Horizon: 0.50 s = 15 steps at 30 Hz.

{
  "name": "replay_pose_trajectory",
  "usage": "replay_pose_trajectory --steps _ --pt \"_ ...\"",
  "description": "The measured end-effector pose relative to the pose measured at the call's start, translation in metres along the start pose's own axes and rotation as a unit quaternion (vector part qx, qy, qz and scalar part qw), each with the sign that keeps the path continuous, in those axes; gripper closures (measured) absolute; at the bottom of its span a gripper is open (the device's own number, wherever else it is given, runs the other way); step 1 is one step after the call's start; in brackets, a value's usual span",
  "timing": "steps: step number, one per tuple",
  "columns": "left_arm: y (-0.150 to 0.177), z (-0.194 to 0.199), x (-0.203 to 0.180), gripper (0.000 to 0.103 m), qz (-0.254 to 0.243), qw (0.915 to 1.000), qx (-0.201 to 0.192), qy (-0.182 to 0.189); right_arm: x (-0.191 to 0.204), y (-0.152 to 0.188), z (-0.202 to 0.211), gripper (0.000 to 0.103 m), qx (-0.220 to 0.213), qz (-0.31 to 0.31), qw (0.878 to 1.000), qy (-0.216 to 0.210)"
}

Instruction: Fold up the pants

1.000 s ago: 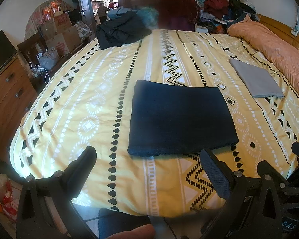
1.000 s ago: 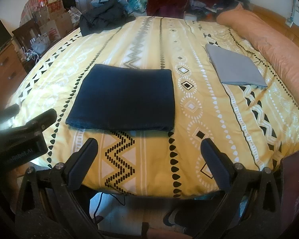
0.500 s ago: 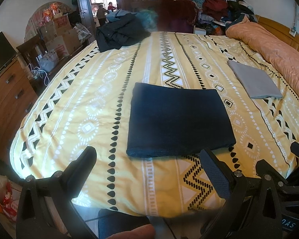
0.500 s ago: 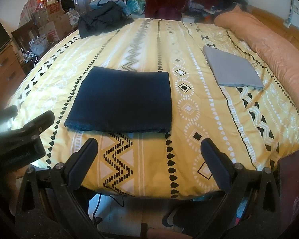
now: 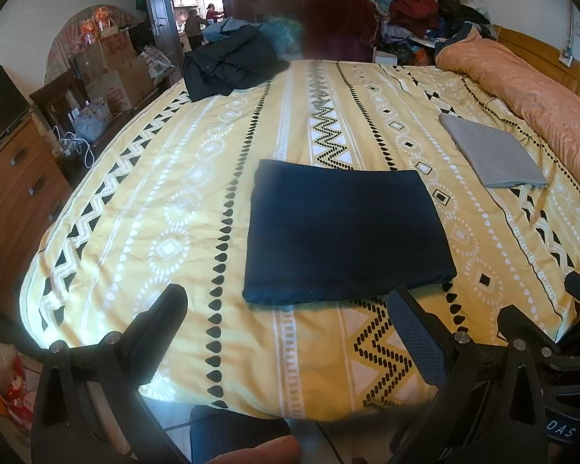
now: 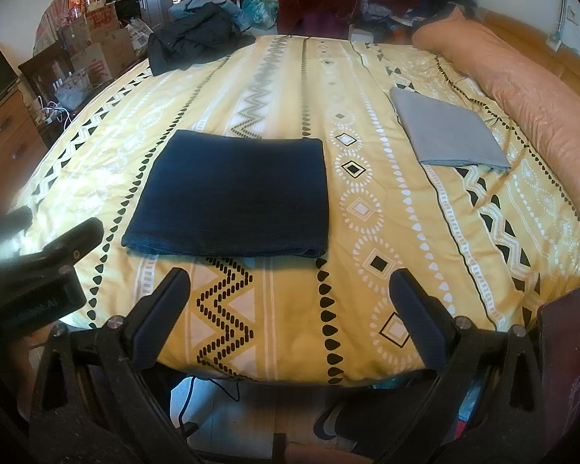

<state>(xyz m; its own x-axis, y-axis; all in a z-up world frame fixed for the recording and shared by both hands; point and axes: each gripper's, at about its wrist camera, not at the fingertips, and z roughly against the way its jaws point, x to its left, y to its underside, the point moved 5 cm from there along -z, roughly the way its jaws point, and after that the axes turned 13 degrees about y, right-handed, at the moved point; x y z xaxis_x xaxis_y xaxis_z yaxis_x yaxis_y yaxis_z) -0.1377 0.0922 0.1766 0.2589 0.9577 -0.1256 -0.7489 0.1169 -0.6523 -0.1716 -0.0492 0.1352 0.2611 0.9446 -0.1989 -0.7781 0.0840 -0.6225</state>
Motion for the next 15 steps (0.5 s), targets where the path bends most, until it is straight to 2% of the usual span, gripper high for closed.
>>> replay_pose_trajectory --steps 15 --pt "-0.0021 0.0000 -0.0010 0.000 -0.002 1.0000 0.000 0.000 -0.0004 0.0000 0.0002 0.001 0.000 0.000 1.000 0.000"
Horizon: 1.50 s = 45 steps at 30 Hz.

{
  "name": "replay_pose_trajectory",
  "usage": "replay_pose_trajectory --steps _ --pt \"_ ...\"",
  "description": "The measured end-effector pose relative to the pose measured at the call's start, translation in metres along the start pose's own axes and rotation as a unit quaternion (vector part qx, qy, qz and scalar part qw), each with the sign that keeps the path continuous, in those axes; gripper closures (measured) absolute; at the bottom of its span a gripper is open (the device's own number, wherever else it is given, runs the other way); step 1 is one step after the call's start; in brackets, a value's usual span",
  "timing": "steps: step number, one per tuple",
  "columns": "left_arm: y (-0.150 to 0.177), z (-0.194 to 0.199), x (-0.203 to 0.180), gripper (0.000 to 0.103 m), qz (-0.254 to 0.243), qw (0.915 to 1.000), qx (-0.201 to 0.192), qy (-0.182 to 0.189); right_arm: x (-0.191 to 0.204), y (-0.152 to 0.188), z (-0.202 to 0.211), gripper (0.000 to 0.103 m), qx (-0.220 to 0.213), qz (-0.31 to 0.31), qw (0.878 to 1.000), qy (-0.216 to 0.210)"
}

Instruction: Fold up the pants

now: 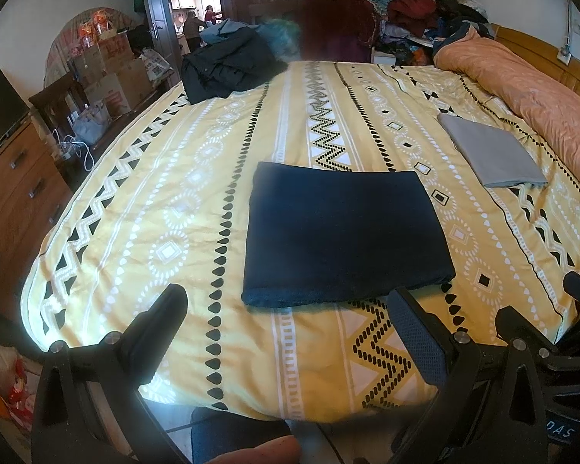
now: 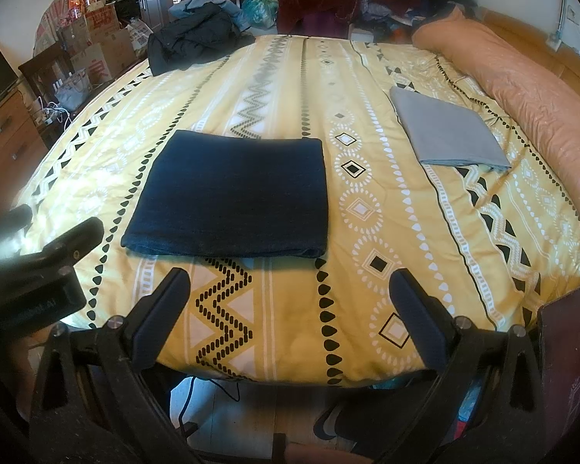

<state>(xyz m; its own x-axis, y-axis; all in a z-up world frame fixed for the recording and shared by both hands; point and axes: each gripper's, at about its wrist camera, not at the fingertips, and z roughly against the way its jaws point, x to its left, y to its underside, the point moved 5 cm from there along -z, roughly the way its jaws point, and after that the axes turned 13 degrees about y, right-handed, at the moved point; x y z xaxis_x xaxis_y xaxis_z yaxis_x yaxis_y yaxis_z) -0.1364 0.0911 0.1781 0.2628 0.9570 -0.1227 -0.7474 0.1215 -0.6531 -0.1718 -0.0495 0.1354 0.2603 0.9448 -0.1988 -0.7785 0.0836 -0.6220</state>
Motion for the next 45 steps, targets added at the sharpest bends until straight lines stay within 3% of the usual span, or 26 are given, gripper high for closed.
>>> replay_pose_trajectory --steps 45 --pt "0.002 -0.014 0.001 0.000 -0.006 0.9999 0.009 0.003 0.002 -0.004 -0.005 0.001 -0.002 -0.006 1.000 -0.017"
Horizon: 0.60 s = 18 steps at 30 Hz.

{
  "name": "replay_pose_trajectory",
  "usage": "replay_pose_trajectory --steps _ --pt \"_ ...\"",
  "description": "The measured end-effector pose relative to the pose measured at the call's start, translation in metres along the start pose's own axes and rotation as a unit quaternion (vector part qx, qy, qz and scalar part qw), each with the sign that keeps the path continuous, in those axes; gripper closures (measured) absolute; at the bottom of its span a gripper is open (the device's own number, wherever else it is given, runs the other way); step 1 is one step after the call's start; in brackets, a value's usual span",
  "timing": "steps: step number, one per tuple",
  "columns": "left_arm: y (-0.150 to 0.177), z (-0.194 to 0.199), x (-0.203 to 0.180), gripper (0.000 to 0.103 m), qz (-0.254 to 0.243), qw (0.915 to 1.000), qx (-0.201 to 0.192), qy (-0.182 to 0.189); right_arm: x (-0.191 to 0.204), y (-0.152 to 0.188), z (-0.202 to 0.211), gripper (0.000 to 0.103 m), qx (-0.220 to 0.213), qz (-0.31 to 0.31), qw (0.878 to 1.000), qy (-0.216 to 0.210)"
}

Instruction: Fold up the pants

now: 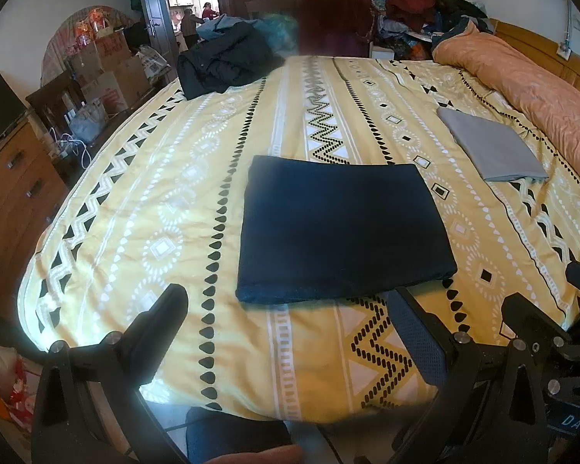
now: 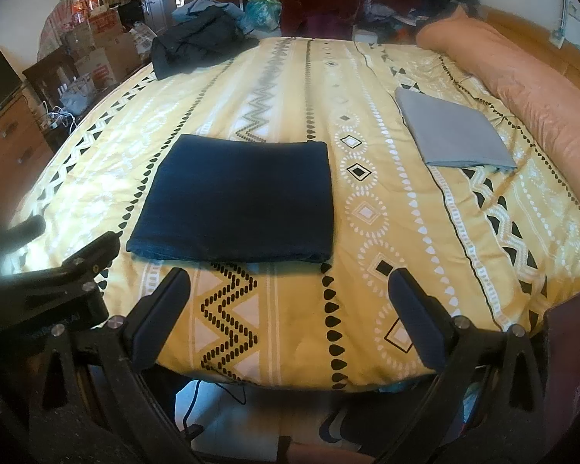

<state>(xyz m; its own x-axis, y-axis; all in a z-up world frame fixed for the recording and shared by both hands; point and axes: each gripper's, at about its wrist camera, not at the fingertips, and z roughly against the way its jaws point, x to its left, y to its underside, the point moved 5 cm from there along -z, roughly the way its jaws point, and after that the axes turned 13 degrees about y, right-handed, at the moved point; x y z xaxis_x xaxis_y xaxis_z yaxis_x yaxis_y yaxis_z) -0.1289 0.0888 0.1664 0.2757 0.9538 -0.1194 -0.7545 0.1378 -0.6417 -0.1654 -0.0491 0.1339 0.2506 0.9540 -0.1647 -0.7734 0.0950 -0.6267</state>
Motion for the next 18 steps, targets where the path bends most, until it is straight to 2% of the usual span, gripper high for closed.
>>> replay_pose_trajectory --steps 12,18 --pt "-0.001 -0.005 0.002 0.000 0.009 0.9999 0.006 0.004 0.002 -0.005 0.000 0.001 -0.007 0.007 1.000 -0.001" --pt "-0.015 0.005 0.005 0.000 0.027 0.9993 -0.017 0.017 0.004 -0.019 0.006 0.000 -0.033 0.009 0.999 0.008"
